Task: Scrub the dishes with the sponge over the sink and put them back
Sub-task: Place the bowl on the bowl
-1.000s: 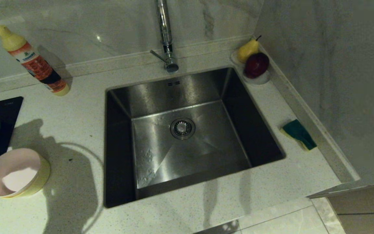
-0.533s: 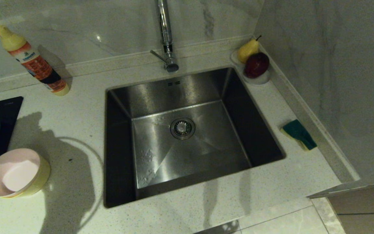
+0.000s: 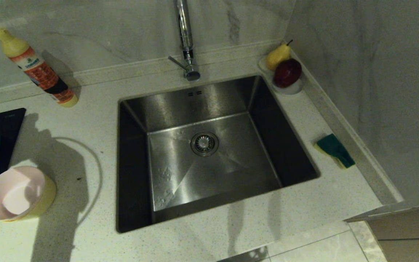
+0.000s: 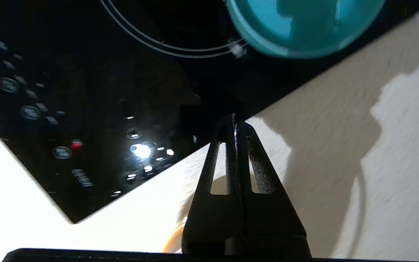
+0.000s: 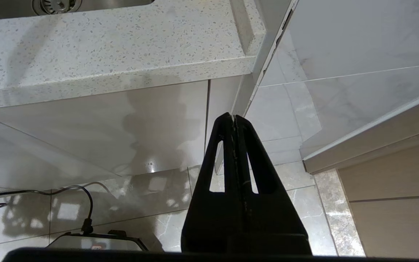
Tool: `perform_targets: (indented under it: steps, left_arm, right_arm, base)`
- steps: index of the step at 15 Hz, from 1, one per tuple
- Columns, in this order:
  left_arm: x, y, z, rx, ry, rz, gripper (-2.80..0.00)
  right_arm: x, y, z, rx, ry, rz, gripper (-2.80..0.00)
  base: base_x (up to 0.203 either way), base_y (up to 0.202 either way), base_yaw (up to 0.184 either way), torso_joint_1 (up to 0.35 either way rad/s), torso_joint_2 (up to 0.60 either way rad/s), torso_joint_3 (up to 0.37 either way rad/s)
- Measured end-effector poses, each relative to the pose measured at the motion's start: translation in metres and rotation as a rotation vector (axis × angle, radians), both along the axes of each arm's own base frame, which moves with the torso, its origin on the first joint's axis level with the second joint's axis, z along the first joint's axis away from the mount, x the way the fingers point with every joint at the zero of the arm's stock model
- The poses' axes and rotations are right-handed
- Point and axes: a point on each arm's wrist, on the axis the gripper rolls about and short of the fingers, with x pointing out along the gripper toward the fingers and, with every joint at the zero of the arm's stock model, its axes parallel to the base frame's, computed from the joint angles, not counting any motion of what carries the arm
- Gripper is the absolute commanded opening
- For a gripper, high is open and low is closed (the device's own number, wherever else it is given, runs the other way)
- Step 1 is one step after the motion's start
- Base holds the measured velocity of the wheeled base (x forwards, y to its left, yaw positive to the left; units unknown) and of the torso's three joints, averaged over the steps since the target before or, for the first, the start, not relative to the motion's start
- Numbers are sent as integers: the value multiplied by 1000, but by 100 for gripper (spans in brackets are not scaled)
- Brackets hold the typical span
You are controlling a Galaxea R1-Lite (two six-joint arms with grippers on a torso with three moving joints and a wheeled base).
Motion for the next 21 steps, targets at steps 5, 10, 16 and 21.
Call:
perform_targets:
  steps: [5,10,16,21]
  left_arm:
    - [16,17,4,-57,-36,56,0]
    - [25,38,2,-126,-100,139,0]
    - [39,59,-7,-184,-110,189,0]
    - [48,68,-10,-219,-131,201,0]
  right_arm:
    - [0,0,0,0,0,1,-280]
    - [0,0,0,0,0,1,-280]
    - [0,0,0,0,0,1,-280]
    - [0,0,0,0,0,0,-280]
  base:
    - [0,0,0,0,0,0]
    - [0,0,0,0,0,0]
    - [0,0,0,0,0,0]
    - [0,0,0,0,0,0]
